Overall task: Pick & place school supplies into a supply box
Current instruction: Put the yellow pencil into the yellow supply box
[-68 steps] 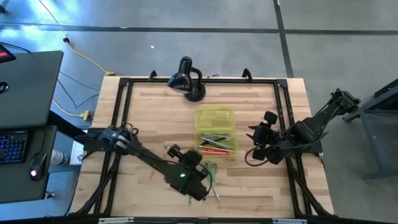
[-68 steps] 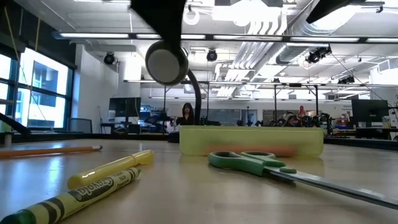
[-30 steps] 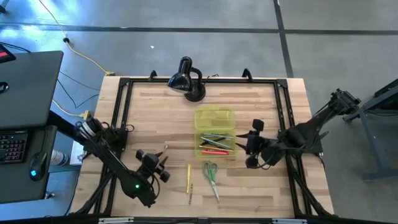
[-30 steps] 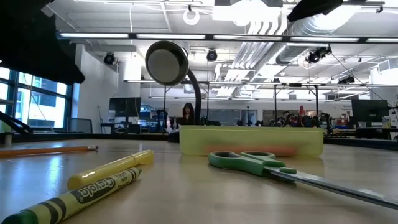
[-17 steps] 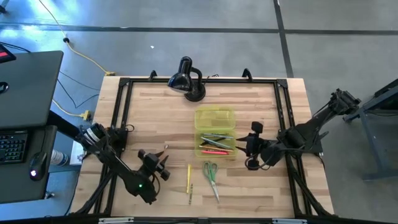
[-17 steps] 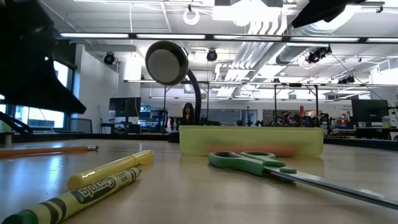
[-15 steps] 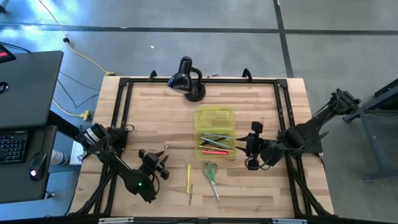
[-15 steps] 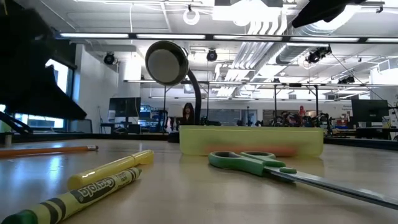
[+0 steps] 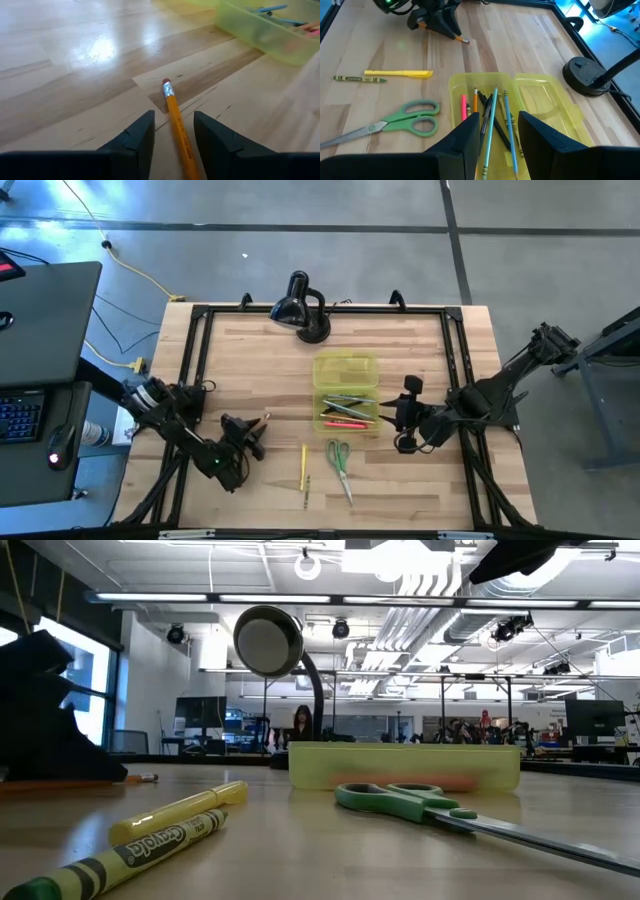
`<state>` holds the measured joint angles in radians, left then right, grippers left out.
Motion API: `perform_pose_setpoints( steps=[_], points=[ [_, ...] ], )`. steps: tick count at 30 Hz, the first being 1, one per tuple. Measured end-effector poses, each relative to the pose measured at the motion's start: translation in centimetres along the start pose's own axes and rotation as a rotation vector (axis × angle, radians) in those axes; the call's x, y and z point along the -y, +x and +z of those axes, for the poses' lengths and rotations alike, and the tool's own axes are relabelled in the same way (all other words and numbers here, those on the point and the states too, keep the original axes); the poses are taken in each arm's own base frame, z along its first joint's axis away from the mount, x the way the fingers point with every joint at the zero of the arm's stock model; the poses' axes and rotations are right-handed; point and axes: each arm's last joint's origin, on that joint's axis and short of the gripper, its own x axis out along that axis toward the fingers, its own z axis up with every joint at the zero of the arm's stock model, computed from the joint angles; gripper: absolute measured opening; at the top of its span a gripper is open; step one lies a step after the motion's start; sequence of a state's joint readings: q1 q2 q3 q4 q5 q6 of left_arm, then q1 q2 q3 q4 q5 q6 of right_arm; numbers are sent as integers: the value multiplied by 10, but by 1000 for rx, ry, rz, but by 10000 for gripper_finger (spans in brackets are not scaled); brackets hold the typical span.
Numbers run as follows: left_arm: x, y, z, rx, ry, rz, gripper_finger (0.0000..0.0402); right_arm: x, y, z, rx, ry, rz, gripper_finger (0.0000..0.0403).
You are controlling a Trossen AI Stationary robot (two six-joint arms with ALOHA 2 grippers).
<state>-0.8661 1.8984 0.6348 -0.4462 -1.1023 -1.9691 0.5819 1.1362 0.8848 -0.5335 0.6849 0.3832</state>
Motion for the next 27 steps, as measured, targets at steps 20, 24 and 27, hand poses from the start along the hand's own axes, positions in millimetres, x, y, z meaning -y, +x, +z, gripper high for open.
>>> perform_pose_setpoints(
  steps=[20,24,27],
  points=[
    [-5,4,-6,-13,45,-23,170,0,0,0,-2,-26,5,114],
    [-8,12,-13,42,112,-4,170,0,0,0,-2,-26,6,114],
    [-3,22,-16,69,167,33,170,0,0,0,-2,-26,6,114]
  ],
)
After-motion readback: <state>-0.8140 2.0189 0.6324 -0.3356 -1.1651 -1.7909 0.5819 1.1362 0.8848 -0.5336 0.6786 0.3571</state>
